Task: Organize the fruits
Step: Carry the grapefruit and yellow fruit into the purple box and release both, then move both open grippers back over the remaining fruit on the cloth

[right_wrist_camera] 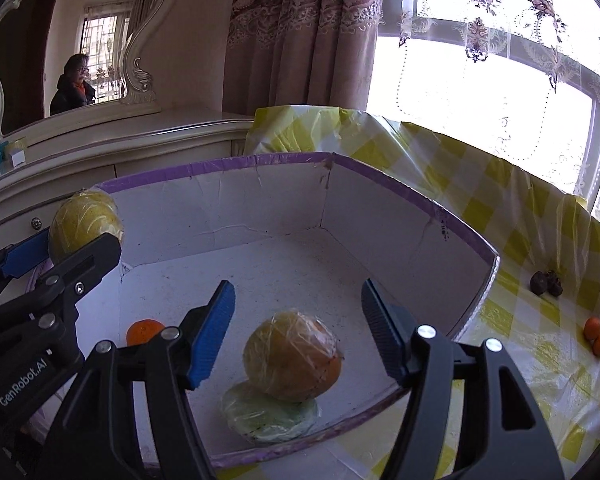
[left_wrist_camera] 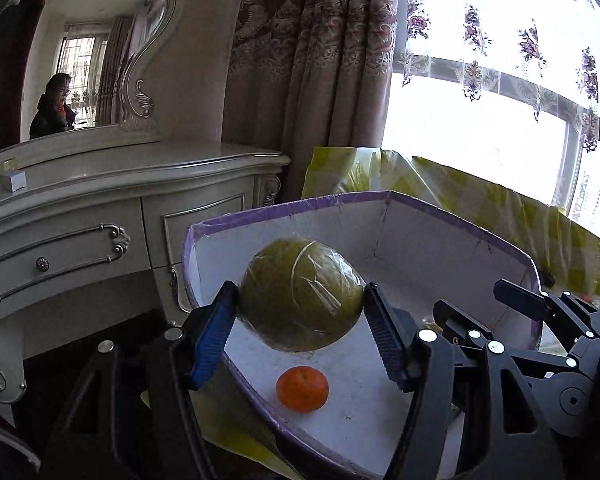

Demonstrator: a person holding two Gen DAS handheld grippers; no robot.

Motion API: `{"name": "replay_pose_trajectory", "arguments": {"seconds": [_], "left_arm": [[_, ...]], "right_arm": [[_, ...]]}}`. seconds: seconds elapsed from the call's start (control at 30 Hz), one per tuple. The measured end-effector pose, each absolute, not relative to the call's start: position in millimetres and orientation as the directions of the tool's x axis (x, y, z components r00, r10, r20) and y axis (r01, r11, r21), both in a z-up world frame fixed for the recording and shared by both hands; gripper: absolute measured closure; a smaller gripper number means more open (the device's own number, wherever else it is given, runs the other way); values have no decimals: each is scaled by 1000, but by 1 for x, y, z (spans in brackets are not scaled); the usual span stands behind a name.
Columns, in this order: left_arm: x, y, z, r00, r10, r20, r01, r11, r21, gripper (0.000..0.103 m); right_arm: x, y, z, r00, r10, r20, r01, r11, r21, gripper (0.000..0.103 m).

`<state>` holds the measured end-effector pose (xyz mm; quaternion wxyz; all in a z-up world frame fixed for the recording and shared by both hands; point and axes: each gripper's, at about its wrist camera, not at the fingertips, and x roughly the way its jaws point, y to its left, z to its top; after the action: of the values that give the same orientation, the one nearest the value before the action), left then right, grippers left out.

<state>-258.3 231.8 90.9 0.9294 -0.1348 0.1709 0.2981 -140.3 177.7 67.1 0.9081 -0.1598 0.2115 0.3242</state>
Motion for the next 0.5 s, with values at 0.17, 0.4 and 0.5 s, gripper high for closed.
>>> {"name": "replay_pose_trajectory", "arguments": {"seconds": [0.17,0.4,0.5], "left_arm": [[-259,228,93,767,508,-391,-598,787,-150,39],[-258,229,92,770,503,-392,-592,792,-146,38],[-258,229,93,774,494,-395,-585,797,-150,36]], "right_arm": [[-139,175,69,697,523,-490,-656,741,-142,35],[-140,176,67,690,525,-499,-666,731,-151,30],[-140,176,67,684,528,-503,-670,727,-149,29]]}}
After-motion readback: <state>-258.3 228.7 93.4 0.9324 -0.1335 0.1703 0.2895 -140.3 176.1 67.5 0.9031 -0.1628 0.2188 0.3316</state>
